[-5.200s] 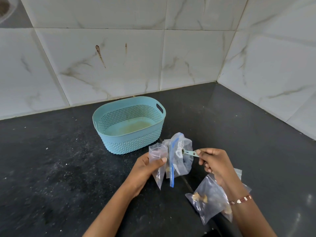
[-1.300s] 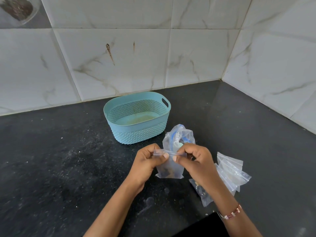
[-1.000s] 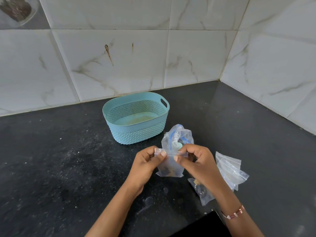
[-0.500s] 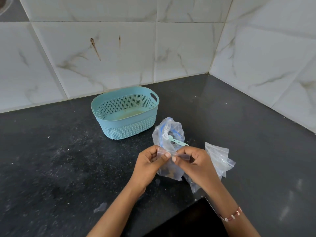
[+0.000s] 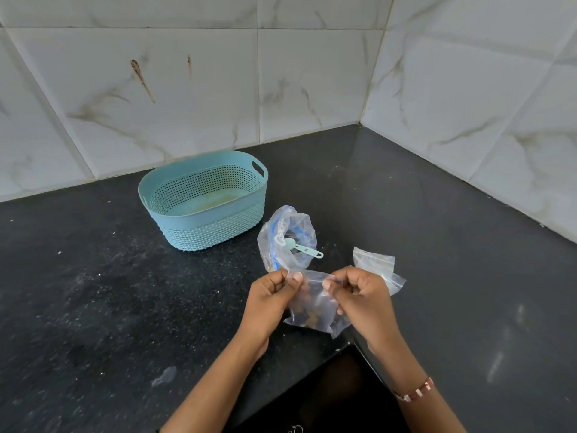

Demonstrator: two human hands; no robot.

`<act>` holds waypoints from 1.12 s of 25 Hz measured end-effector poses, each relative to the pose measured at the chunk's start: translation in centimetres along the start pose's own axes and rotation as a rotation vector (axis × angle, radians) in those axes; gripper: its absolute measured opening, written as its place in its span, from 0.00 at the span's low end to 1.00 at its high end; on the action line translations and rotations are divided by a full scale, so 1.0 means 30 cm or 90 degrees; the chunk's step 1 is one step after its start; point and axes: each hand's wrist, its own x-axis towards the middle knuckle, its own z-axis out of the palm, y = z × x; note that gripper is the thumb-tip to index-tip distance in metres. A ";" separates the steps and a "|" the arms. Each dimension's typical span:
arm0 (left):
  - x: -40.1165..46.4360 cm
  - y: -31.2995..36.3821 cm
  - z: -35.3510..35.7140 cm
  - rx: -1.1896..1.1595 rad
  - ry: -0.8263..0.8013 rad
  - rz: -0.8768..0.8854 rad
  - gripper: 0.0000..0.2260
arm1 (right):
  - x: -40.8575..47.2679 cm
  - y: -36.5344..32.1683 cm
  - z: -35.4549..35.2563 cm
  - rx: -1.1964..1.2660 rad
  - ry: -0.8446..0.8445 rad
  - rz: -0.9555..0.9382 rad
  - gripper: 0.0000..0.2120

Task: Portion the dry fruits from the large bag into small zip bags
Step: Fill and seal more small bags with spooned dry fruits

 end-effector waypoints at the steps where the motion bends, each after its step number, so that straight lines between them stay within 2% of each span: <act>1: 0.003 -0.007 0.002 0.004 -0.005 -0.020 0.07 | 0.002 0.014 -0.004 0.017 0.017 0.020 0.06; 8: 0.018 -0.048 0.029 0.114 0.010 -0.089 0.06 | 0.020 0.085 -0.020 0.043 0.086 0.076 0.06; 19: 0.059 -0.022 0.124 0.116 0.026 -0.066 0.07 | 0.120 0.119 -0.061 0.022 0.110 0.048 0.04; 24: 0.027 -0.022 0.109 0.197 -0.001 -0.055 0.09 | 0.118 0.109 -0.084 -0.058 0.138 0.030 0.11; 26: 0.016 -0.027 0.078 0.228 0.001 -0.062 0.10 | 0.114 0.107 -0.095 -0.104 0.155 0.016 0.11; 28: 0.007 -0.012 0.046 0.248 0.033 -0.049 0.06 | 0.113 0.098 -0.099 -0.155 0.157 0.008 0.09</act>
